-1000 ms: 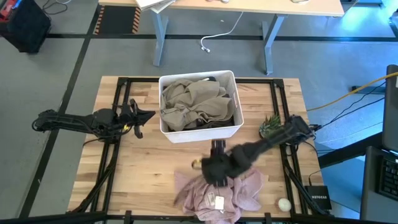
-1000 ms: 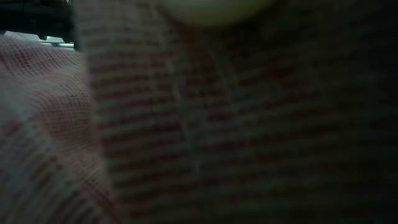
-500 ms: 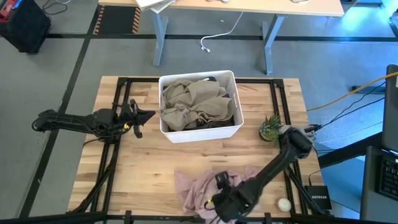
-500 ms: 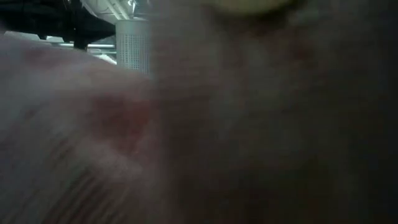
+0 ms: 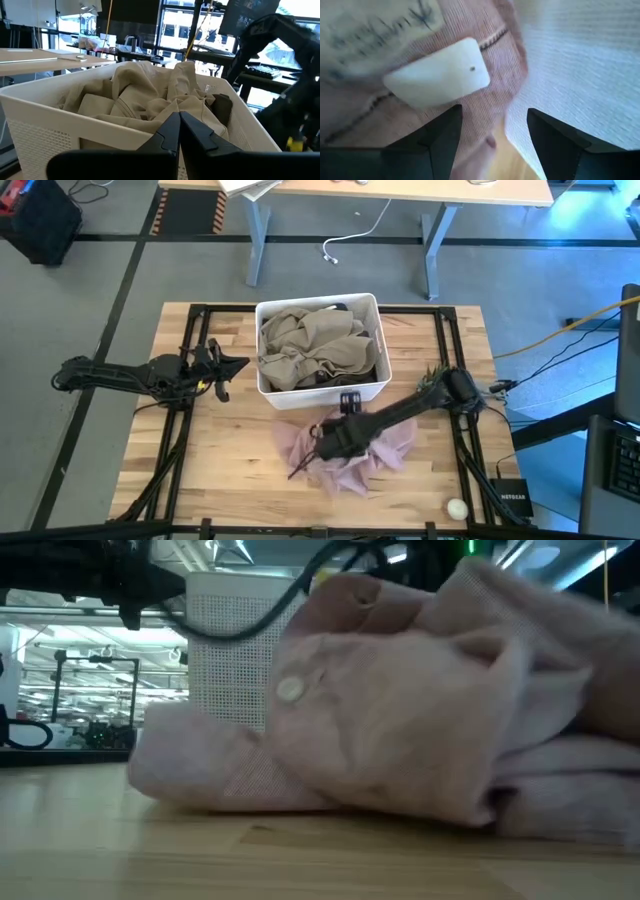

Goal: Sort clothes
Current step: Put the pink polo into the laundry bin

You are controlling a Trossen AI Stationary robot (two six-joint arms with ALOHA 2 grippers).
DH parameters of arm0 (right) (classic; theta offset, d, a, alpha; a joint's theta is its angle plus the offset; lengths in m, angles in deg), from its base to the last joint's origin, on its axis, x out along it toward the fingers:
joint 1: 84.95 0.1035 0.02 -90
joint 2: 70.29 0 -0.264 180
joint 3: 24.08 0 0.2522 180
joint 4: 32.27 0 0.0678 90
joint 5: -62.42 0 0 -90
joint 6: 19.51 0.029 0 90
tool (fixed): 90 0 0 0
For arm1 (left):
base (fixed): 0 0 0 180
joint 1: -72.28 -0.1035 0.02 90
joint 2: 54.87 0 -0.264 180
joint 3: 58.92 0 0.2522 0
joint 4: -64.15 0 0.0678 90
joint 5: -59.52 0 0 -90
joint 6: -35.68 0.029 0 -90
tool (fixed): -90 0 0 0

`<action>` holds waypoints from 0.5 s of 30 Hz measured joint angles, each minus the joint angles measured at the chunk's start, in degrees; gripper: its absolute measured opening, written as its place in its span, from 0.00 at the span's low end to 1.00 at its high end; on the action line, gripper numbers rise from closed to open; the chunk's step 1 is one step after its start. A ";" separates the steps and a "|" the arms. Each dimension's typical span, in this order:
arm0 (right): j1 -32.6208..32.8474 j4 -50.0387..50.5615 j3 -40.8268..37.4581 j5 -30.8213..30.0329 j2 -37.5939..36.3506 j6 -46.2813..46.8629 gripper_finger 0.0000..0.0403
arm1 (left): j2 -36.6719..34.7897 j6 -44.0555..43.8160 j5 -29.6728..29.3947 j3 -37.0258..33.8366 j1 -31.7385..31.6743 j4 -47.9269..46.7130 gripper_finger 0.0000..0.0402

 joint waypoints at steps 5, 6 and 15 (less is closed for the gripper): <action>2.45 10.12 10.77 3.58 -2.17 4.11 0.60 | 0.01 -0.12 0.02 0.00 0.00 -0.04 0.01; 3.47 10.25 12.98 4.37 -2.75 4.85 0.60 | 0.01 -0.32 -0.02 0.00 0.00 -0.07 0.01; 13.48 -6.73 19.88 1.96 -3.58 5.90 0.60 | 0.00 -2.85 0.00 0.00 0.00 -0.04 0.01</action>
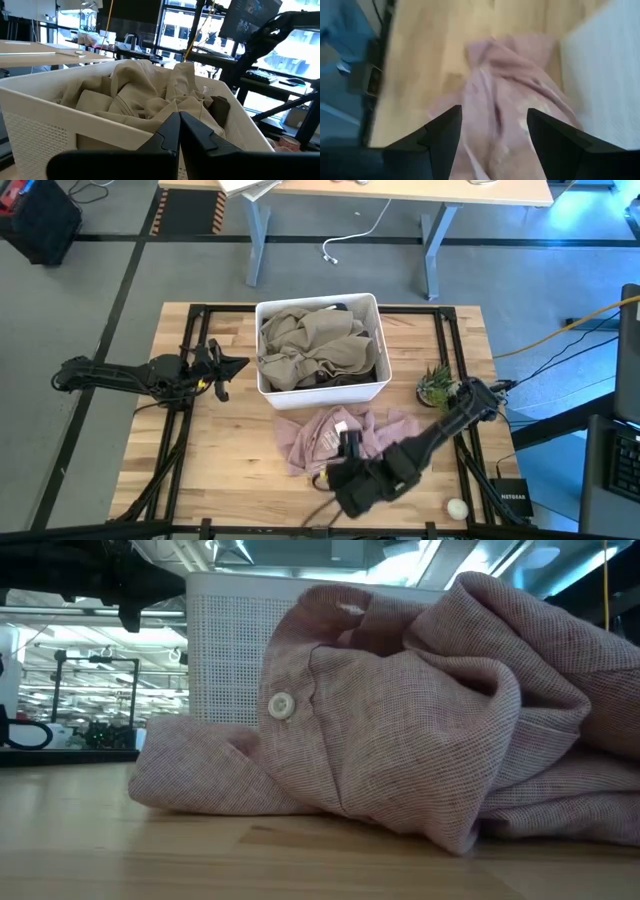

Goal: Sort clothes
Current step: Put the pink polo into the laundry bin

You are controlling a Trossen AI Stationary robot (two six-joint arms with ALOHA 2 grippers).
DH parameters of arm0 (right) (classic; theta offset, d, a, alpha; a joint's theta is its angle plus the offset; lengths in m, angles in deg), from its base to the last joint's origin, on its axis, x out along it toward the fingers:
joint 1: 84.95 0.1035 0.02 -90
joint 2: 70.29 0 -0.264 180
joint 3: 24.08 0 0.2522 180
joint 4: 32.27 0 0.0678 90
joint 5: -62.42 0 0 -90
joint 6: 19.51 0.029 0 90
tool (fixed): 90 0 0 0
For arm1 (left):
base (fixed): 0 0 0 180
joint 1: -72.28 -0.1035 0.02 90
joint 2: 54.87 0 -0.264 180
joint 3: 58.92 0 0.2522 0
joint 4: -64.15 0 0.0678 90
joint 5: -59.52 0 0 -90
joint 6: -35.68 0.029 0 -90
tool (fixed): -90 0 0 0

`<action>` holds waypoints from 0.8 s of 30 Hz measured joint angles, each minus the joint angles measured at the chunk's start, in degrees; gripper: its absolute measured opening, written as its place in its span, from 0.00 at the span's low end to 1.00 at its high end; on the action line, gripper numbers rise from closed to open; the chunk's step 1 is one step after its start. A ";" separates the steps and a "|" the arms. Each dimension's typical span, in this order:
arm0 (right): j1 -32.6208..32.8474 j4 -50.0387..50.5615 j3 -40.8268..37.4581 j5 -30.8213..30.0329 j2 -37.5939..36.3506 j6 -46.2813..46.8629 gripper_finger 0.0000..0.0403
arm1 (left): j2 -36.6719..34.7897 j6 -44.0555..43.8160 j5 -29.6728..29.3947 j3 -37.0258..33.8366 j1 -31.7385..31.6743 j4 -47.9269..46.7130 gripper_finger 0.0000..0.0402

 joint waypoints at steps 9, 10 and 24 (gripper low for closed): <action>-3.43 -11.14 -18.34 1.30 0.39 -1.21 0.60 | 0.01 -0.13 0.00 0.00 0.00 0.04 0.01; -4.40 -13.19 -21.12 2.86 0.39 -1.21 0.60 | -0.01 -0.13 0.00 0.00 0.00 0.04 0.01; -13.81 -39.57 -46.35 17.31 -0.59 2.20 0.53 | 0.01 0.04 0.00 0.00 0.00 0.07 0.01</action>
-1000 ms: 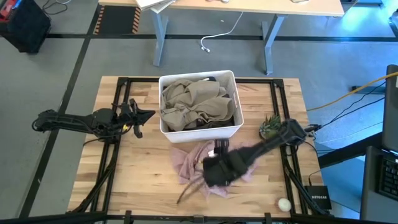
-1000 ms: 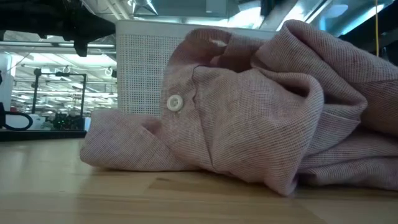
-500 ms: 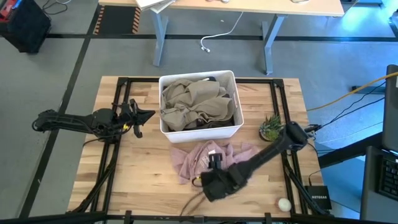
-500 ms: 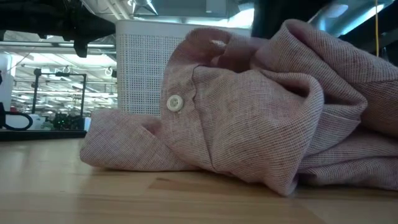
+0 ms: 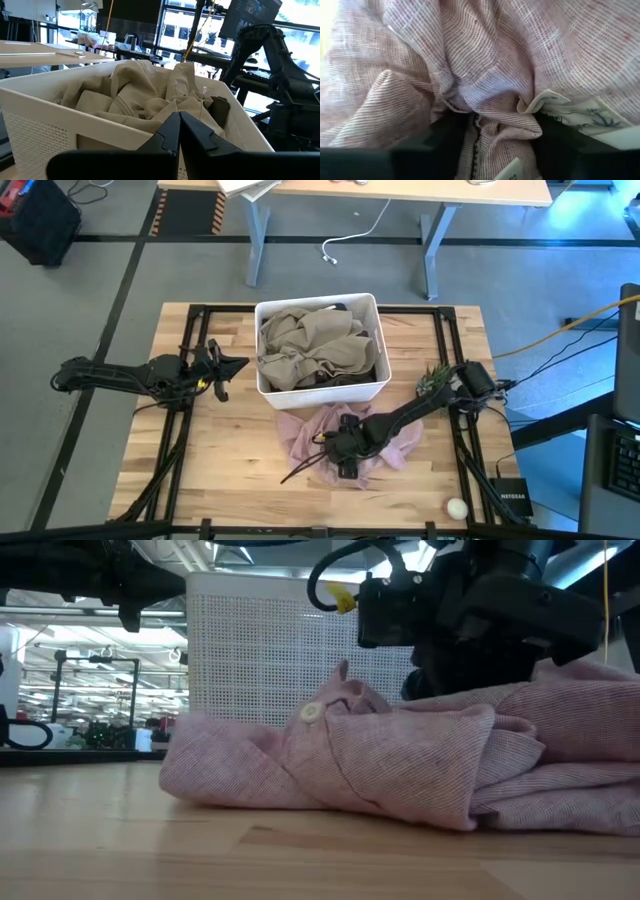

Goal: Sort clothes
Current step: Put the pink polo into the laundry bin

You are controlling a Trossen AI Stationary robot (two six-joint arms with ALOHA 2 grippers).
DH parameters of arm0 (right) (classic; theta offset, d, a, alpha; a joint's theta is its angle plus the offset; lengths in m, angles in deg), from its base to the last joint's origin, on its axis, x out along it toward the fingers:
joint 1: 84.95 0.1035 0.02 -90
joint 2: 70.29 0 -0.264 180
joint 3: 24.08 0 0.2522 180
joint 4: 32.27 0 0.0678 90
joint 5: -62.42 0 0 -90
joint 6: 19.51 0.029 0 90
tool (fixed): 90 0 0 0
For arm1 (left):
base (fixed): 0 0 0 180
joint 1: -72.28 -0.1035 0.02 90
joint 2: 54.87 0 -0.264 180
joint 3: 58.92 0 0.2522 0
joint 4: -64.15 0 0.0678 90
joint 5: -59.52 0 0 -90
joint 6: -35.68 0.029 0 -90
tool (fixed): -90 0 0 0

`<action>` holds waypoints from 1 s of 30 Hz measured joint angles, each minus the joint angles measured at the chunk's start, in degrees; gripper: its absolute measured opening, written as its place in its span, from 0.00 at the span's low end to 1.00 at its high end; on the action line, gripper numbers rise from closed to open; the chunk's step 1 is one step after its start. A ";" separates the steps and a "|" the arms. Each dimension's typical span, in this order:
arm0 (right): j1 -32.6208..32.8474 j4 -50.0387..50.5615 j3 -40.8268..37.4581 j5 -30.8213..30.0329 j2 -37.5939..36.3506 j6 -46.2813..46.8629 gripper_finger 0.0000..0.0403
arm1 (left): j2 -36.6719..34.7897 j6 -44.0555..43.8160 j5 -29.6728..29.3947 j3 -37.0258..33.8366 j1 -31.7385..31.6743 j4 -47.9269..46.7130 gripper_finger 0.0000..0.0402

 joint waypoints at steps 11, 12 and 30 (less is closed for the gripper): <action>-0.05 -5.12 0.38 1.95 0.11 -0.71 0.07 | 0.00 -0.13 0.00 0.00 0.00 -0.02 0.01; -0.05 -4.33 1.03 2.12 0.15 -0.81 0.07 | -0.02 -0.13 0.01 0.00 0.00 -0.02 0.01; 3.75 16.34 24.46 -12.87 -8.16 -10.02 0.08 | 0.00 -0.15 0.00 0.00 0.00 -0.07 0.01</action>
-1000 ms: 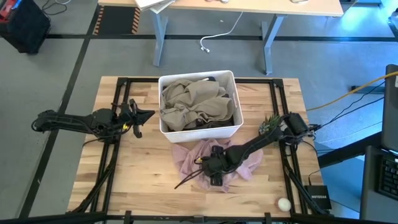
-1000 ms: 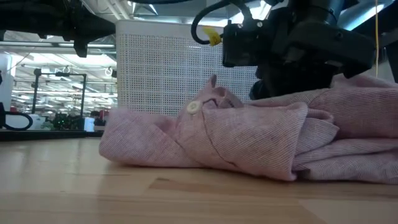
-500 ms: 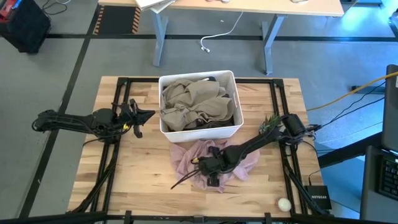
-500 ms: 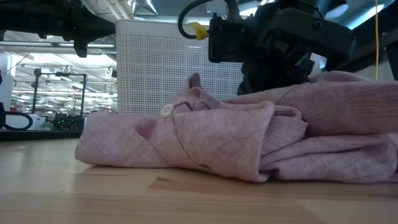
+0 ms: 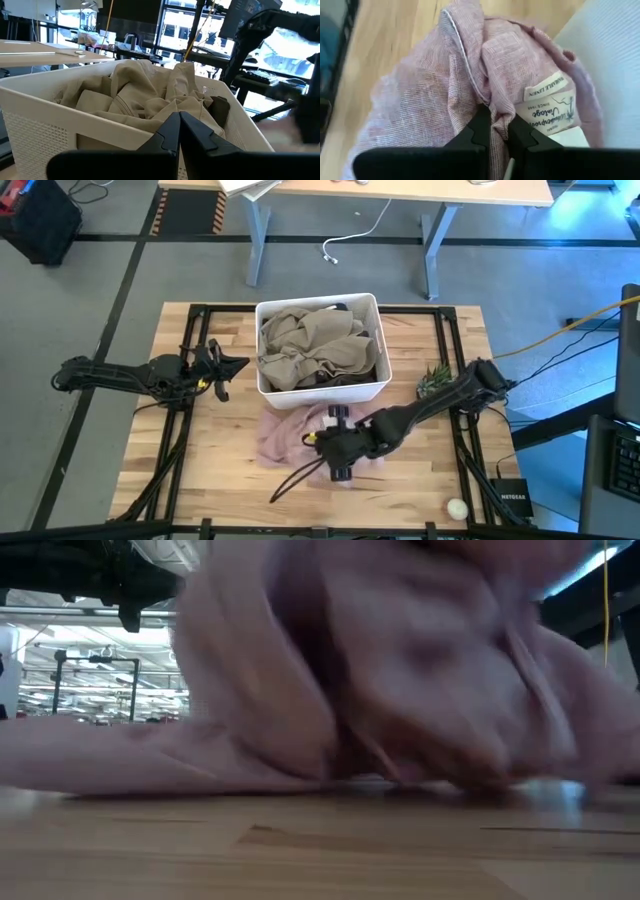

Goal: Sort clothes
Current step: Put the pink polo into the laundry bin

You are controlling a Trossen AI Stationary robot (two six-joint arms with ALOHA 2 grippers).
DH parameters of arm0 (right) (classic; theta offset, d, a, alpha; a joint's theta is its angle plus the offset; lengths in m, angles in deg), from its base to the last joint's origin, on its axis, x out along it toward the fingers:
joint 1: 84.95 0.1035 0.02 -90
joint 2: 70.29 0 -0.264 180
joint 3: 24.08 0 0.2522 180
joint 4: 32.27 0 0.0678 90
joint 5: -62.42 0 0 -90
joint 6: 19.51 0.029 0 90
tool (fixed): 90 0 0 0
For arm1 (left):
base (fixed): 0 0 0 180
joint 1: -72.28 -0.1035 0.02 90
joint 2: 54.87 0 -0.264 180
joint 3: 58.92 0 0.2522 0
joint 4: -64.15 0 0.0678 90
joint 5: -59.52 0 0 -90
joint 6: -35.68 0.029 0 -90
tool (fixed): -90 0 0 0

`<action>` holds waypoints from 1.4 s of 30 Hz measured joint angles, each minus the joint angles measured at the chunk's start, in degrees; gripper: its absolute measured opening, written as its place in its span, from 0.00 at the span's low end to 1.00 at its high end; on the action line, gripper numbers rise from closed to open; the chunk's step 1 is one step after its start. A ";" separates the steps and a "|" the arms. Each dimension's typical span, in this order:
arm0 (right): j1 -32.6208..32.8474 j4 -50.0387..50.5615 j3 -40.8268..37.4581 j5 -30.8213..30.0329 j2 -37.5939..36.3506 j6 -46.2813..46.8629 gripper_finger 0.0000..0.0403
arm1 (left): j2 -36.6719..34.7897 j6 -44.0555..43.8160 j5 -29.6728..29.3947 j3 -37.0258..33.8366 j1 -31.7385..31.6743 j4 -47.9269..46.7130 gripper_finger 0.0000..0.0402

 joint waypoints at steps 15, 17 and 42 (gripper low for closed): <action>-0.14 -2.36 31.31 -31.70 -1.19 -26.61 0.08 | 0.00 0.17 0.02 0.00 0.00 0.00 0.01; -0.77 -6.33 35.36 -35.48 -1.26 -33.31 0.08 | 0.00 0.20 0.00 0.00 0.00 0.02 0.01; -24.97 9.36 24.46 -20.75 -3.29 -22.62 0.09 | -0.01 1.99 0.00 0.00 0.02 0.44 0.01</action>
